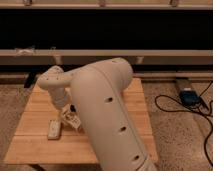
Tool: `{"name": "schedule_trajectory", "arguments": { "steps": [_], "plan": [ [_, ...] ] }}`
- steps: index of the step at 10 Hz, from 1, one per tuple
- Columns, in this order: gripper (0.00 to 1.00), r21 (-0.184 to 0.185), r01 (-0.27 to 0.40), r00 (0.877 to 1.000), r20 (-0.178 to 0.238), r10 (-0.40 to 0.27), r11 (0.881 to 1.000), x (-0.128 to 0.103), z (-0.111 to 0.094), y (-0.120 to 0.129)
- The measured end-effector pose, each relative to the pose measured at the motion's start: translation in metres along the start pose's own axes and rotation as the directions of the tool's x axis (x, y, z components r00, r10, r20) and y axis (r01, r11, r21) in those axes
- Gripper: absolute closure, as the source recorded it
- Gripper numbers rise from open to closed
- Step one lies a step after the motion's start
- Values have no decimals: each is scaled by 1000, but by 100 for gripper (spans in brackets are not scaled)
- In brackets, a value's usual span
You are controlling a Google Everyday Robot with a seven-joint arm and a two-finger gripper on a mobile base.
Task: Stand the bottle upright
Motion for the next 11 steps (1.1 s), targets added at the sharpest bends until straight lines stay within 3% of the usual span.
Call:
{"name": "schedule_trajectory", "arguments": {
  "steps": [5,8,11],
  "plan": [
    [20,64,42,990,-139,-33,997,-42,16,-5],
    [20,112,69,971,-234,-41,991,-50,22,-11],
    [20,135,77,961,-274,-37,988,-48,21,-18]
  ]
}}
